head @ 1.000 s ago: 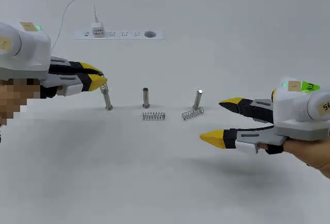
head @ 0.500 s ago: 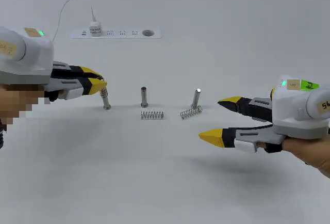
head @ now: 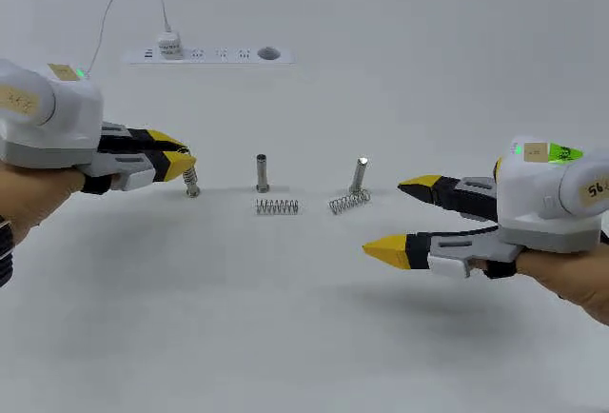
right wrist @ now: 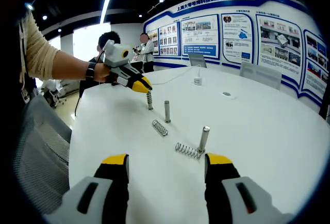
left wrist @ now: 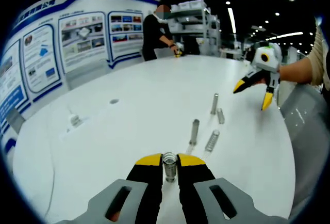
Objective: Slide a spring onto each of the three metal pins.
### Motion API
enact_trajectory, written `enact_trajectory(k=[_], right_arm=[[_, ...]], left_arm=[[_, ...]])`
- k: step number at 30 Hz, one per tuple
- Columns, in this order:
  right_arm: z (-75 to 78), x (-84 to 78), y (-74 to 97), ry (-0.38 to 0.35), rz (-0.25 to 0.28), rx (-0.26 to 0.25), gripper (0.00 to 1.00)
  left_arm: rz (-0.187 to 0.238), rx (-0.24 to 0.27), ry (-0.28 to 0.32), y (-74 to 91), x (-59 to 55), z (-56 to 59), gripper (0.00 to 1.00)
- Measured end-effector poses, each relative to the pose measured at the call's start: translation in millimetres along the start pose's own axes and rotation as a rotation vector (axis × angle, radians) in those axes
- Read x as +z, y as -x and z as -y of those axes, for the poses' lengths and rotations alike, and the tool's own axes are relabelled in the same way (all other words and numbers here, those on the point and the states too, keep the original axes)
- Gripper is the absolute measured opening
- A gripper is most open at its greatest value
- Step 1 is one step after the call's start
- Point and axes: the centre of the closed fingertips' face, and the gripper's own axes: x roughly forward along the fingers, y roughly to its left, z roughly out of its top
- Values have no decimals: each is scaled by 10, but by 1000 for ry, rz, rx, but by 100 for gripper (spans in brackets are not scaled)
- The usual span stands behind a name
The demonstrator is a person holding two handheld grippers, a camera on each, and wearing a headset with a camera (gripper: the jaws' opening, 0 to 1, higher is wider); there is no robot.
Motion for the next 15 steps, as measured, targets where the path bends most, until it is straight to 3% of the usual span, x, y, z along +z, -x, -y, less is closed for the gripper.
enact_trajectory(k=[15], right_arm=[[-15,-35,-11,-4,-10,2,60]], left_arm=[[-16,5,-9,-72,-129,15,10]])
